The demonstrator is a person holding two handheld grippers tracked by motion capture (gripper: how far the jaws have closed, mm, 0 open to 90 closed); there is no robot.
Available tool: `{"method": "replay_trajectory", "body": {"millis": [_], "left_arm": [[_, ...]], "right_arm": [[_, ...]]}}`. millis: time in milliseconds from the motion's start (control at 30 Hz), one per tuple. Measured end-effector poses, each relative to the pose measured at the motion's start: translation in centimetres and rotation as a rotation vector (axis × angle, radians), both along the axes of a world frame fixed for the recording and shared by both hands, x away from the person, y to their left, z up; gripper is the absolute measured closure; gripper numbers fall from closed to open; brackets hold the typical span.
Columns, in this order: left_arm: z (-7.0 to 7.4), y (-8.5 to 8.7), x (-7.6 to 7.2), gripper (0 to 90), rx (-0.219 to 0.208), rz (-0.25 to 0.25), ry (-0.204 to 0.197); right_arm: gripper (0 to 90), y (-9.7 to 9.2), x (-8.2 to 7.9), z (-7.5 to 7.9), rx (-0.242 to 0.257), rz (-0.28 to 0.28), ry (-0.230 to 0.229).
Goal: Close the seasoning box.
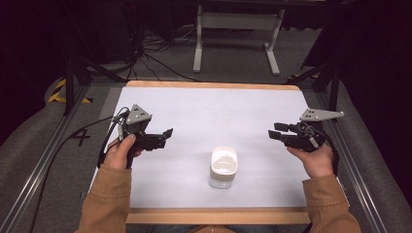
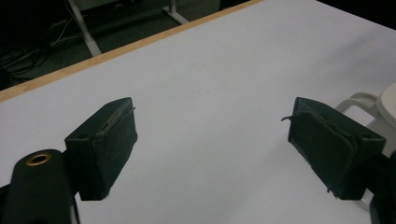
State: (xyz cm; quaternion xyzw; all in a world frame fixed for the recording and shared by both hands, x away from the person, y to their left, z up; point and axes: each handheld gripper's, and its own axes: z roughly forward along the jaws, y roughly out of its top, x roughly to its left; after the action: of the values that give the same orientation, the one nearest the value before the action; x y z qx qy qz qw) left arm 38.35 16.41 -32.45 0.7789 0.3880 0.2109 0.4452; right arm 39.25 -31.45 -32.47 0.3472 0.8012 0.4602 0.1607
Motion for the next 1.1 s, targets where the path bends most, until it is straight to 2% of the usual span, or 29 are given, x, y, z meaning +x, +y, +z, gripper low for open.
{"method": "replay_trajectory", "body": {"millis": [100,267,433,500,633,867,900,1100], "left_arm": [[-0.1,-0.1,0.1,15.6,0.013,-0.003,0.007],[-0.3,-0.2,0.2,15.6,0.01,-0.003,0.009],[-0.5,-0.3,0.3,15.6,0.018,-0.005,0.016],[-0.6,-0.3,0.4,15.6,0.031,-0.007,0.022],[-0.8,-0.4,0.5,15.6,0.026,-0.004,0.029],[-0.8,-0.3,0.6,15.6,0.026,-0.005,0.027],[-0.8,-0.2,0.6,15.6,0.03,-0.008,0.019],[-0.8,-0.2,0.6,15.6,0.032,-0.009,0.027]], "right_arm": [[55.1,-0.5,0.5,-0.7,-0.016,-0.025,0.026],[54.6,-1.5,1.5,-2.4,-0.047,-0.079,0.09],[54.2,-1.9,2.2,-3.8,-0.075,-0.105,0.127],[54.2,-2.0,2.6,-4.5,-0.082,-0.109,0.15],[54.2,-2.0,3.3,-5.7,-0.109,-0.128,0.224],[54.6,-1.6,3.8,-7.4,-0.139,-0.125,0.26],[54.5,-1.6,3.8,-7.4,-0.146,-0.121,0.259],[54.0,-1.3,3.8,-7.6,-0.153,-0.113,0.256]]}}
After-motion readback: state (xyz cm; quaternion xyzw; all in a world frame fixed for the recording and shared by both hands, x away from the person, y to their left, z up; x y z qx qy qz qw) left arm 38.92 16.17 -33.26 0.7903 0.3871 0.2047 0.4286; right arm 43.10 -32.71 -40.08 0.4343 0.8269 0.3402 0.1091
